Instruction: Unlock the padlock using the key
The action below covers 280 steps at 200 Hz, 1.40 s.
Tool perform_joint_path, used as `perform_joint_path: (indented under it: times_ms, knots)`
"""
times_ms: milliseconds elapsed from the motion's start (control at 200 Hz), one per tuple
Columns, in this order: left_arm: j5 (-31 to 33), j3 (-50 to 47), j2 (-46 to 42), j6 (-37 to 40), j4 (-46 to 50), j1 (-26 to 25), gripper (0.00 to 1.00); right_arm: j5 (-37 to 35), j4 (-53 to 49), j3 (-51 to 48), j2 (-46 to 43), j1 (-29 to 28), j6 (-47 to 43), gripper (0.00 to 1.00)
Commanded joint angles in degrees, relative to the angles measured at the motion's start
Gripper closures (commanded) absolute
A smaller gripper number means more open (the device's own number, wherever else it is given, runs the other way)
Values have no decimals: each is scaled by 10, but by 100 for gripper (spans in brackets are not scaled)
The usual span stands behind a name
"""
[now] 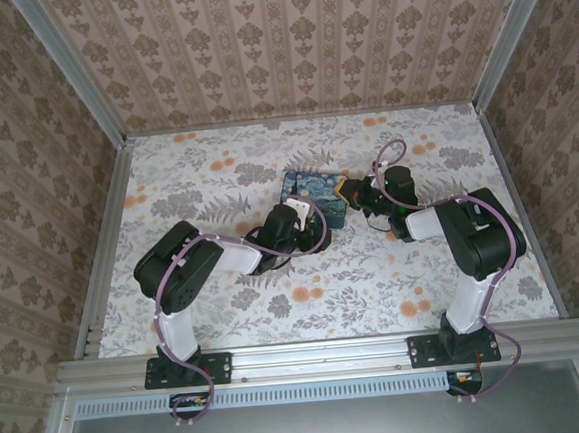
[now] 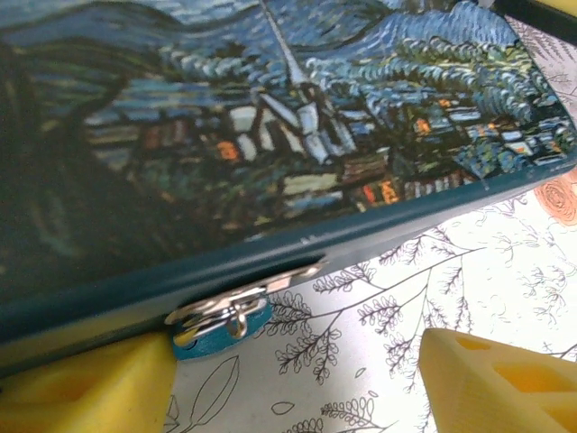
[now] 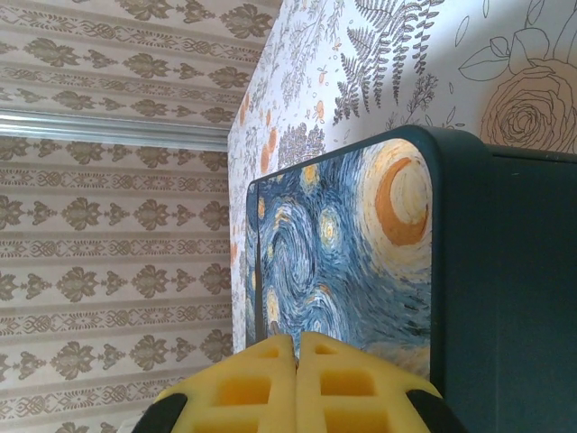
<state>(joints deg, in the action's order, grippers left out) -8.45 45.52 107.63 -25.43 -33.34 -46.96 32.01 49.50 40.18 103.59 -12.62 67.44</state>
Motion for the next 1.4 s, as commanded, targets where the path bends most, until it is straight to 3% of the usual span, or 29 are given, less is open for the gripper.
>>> perform_joint_path:
  times_ms: [0,860,1160,1395]
  knots:
    - [-37,15,9,-17,-37,-6,27,10,0,6,11,2,-2,100]
    - [-98,-42,41,-182,-246,25,28,7,-2,9,17,2,0,100]
    - [-102,-36,58,-198,-254,27,29,7,-3,10,16,2,1,100]
    - [-92,-48,80,-235,-318,25,36,6,-5,11,18,2,1,100]
